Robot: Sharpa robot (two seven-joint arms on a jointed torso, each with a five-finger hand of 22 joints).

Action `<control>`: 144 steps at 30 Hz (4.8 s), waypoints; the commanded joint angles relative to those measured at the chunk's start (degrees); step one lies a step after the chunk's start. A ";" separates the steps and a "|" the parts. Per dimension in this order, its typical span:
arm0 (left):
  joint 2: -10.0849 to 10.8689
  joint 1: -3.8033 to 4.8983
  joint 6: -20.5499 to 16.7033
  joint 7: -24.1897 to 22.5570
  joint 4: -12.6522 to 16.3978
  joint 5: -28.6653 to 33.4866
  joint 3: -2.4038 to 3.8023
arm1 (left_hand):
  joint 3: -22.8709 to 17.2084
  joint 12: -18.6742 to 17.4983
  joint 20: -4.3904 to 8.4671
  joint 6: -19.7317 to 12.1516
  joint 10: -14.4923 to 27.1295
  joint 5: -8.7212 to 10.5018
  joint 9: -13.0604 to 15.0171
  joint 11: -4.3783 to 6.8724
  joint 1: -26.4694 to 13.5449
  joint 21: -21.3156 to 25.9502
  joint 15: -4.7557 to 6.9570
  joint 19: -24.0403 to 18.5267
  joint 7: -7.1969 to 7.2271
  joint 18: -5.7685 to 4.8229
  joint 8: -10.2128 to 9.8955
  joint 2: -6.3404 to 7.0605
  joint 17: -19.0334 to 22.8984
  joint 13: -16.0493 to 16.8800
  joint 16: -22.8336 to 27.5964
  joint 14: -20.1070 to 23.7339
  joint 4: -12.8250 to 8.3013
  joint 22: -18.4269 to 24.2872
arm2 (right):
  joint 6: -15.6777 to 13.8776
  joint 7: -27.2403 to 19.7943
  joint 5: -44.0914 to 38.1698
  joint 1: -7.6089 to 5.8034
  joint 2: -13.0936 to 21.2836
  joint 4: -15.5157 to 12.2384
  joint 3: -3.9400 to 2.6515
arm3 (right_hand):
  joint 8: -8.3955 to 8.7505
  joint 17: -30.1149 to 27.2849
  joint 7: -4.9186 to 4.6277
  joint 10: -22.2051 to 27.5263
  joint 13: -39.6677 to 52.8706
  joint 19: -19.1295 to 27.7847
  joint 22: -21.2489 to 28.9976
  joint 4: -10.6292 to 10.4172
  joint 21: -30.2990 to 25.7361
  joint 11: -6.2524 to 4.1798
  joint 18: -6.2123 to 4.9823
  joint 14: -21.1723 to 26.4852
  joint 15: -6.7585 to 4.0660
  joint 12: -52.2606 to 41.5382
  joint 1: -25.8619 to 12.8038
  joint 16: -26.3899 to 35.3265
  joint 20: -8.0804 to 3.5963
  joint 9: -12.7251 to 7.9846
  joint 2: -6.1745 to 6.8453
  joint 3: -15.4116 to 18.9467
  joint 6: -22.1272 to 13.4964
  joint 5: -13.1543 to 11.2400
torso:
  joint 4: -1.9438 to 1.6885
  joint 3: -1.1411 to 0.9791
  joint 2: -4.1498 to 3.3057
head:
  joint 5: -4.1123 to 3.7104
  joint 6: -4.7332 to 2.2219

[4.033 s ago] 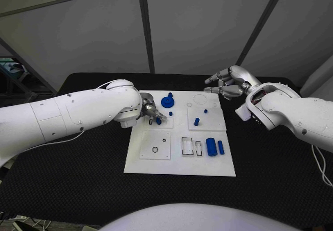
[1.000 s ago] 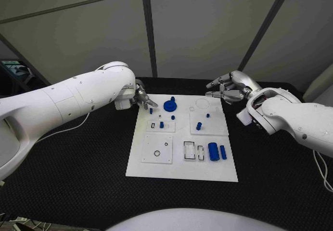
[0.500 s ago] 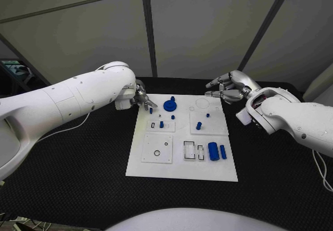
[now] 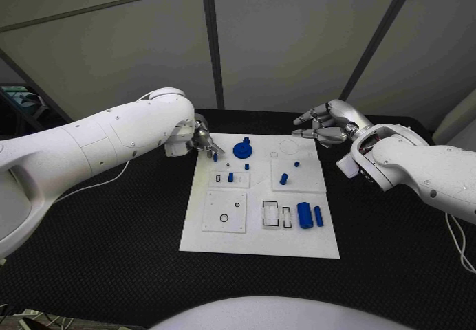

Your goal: Assemble the parts on the task board

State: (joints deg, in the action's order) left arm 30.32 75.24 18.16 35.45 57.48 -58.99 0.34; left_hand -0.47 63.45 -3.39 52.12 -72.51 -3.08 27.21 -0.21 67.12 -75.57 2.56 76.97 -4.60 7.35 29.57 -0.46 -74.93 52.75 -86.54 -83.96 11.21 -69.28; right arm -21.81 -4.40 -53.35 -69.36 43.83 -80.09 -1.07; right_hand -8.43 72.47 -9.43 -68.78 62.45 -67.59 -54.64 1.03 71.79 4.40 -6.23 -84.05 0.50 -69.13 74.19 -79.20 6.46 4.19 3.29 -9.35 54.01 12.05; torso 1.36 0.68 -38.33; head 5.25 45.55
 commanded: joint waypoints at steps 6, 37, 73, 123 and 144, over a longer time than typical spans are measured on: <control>-0.27 -0.07 0.97 -0.42 -0.32 -0.47 0.02 | -0.07 0.06 0.01 0.35 -0.37 -0.11 -0.26 -0.05 0.79 -0.11 0.52 0.33 0.12 -2.40 0.37 -0.35 -12.08 -0.13 -0.25 -4.97 -0.60 0.06 | 0.31 -0.46 -0.08 -0.09 -0.02 -0.10 -0.04 | -0.22 -0.06 0.15 0.33 -0.06 0.27 0.06 -0.25 -0.37 -0.06 -0.89 -1.60 -0.46 0.39 -0.26 0.17 -0.06 -0.08 -0.22 0.13 -0.42 0.15 | -0.04 0.03 -0.03 | -0.09 0.10; 2.93 -0.17 -5.54 -2.13 3.47 9.44 0.02 | -23.65 -3.66 0.79 -1.13 0.75 0.46 -0.42 0.76 5.72 1.23 1.21 -0.73 1.03 -2.16 4.29 -2.78 -11.69 -3.86 0.24 -4.77 -10.31 0.69 | 0.37 -0.43 -0.08 -0.09 -0.10 0.34 -0.04 | -0.30 -0.04 0.17 0.23 -0.04 0.26 0.17 -0.32 -0.50 -0.08 -0.90 -1.63 -0.49 0.34 -0.22 0.23 -0.09 -0.08 -0.31 0.14 -0.45 0.22 | -0.21 -0.03 0.12 | -0.03 0.50; 13.84 -4.52 -13.78 -0.31 23.60 0.03 -0.13 | -41.98 -4.00 1.46 -2.64 -1.06 0.35 2.44 1.68 -3.75 -0.29 1.96 1.07 1.90 -2.66 11.94 3.86 -12.55 -5.22 -0.68 -5.17 -13.73 -2.11 | 0.39 -0.51 -0.08 -0.06 -0.01 0.66 -0.03 | -0.35 -0.14 0.17 0.27 -0.15 0.29 0.33 -0.35 -0.63 -0.09 -0.92 -1.63 -0.50 0.40 -0.17 0.35 -0.10 -0.08 -0.34 0.14 -0.48 0.26 | -0.28 -0.10 0.11 | 1.23 0.86; 12.86 -5.60 -9.93 0.16 24.10 -2.47 -0.11 | -43.03 -3.52 1.72 -2.04 -1.85 0.36 2.55 2.13 -5.24 -0.92 2.27 1.66 2.46 -2.85 13.51 4.87 -12.58 -4.99 -0.71 -5.19 -13.82 -3.03 | 0.66 -0.60 -0.08 -0.02 -0.20 0.79 -0.03 | -0.35 -0.14 0.17 0.27 -0.15 0.29 0.33 -0.35 -0.63 -0.09 -0.92 -1.63 -0.50 0.40 -0.17 0.35 -0.10 -0.08 -0.34 0.14 -0.48 0.26 | -0.34 -0.10 0.10 | 0.86 1.45; 12.79 -5.60 -9.03 0.02 24.06 -2.51 -0.10 | -43.14 -3.52 1.75 -2.04 -1.91 0.35 2.54 2.17 -5.14 -0.98 2.29 1.72 2.51 -2.87 13.61 5.00 -12.60 -5.00 -0.72 -5.19 -14.01 -3.13 | 0.73 -0.61 -0.08 0.01 -0.23 0.84 -0.03 | -0.35 -0.14 0.17 0.27 -0.15 0.29 0.33 -0.35 -0.63 -0.09 -0.92 -1.63 -0.50 0.40 -0.17 0.35 -0.10 -0.08 -0.34 0.14 -0.48 0.26 | -0.34 -0.12 0.11 | 0.91 1.57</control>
State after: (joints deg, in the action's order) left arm 43.17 69.77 7.62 35.00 81.58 -61.07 0.37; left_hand -39.54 59.65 -1.65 50.16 -74.07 -2.34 29.65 1.93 61.81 -76.23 4.61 78.30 -2.47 7.38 43.05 4.66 -74.93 47.81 -86.99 -83.96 1.24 -72.36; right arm -21.41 -4.48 -53.36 -69.27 43.65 -79.19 -1.06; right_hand -8.43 72.40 -9.24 -68.78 62.37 -67.59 -54.38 1.03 71.50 4.40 -6.23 -84.05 0.50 -68.90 74.19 -79.20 6.46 4.19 3.29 -9.35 53.82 12.05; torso 1.01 0.55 -38.18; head 6.17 47.18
